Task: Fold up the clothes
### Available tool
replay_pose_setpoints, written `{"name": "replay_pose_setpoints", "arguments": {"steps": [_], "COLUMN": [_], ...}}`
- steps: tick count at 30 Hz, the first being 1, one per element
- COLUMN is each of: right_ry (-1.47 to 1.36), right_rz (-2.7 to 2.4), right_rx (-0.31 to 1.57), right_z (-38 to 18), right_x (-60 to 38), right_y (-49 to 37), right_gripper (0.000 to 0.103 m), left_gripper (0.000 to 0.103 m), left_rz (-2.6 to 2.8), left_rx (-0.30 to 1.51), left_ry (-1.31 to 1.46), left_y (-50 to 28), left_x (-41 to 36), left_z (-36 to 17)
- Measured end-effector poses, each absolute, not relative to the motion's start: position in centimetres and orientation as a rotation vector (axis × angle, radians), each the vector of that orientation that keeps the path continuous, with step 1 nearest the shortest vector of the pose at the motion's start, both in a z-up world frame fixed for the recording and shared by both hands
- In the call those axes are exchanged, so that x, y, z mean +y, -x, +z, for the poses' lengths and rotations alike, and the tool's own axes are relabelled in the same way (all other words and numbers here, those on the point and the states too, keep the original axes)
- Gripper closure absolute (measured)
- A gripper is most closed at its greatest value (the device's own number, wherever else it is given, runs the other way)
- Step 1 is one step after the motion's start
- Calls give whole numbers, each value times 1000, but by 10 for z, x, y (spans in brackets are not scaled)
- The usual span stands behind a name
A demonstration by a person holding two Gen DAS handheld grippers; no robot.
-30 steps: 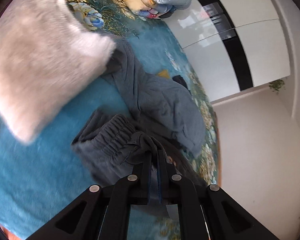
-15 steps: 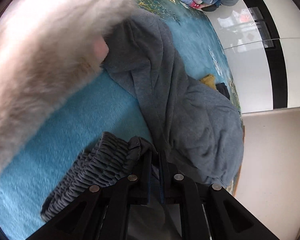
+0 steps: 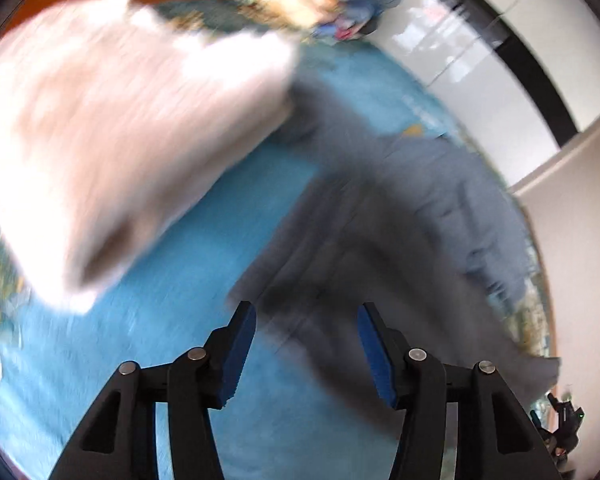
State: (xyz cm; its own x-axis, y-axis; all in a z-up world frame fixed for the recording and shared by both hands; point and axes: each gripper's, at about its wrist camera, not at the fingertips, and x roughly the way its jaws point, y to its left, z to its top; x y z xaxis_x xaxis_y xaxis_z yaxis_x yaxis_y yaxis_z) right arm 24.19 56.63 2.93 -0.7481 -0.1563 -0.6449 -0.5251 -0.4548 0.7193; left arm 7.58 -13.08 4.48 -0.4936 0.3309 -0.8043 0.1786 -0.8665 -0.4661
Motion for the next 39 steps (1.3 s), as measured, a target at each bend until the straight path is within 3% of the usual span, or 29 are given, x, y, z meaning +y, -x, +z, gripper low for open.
{"name": "replay_pose_setpoints", "arguments": {"steps": [5, 11, 13, 15, 18, 22, 26, 30, 35, 37, 39], "right_ry": [967, 946, 873, 845, 823, 734, 591, 482, 736, 766, 698], "right_rz": [2287, 2322, 2315, 2290, 2260, 2321, 2480, 2630, 2298, 2160, 2183], "right_rx": [1556, 1427, 1516, 1552, 1572, 1575, 1572, 1534, 1602, 1749, 1800], "right_z": [5, 4, -2, -6, -7, 21, 71, 103, 9, -31, -35], "right_x": [555, 544, 548, 550, 547, 540, 530, 513, 523, 528, 528], "right_y": [-221, -193, -193, -192, -189, -192, -211, -272, -342, -356, -361], "right_gripper": [39, 37, 40, 57, 73, 79, 80, 80, 78, 78, 77], "left_gripper": [46, 46, 46, 48, 65, 78, 80, 79, 79, 79, 78], "left_rz": [2483, 2517, 2552, 2584, 2630, 2649, 2595, 2591, 2382, 2389, 2391], "left_rx": [-903, -1001, -1035, -1056, -1057, -1020, -918, -800, -981, -984, -960], "left_ry": [1597, 1480, 1415, 1392, 1366, 1240, 1056, 1074, 1492, 1470, 1467], "left_y": [-76, -64, -65, -62, -59, -62, -91, -145, -156, -164, -165], "left_x": [-137, -132, -132, -131, -130, -128, -135, -162, -192, -194, -194], "left_z": [17, 8, 8, 12, 25, 66, 126, 123, 23, 22, 29]}}
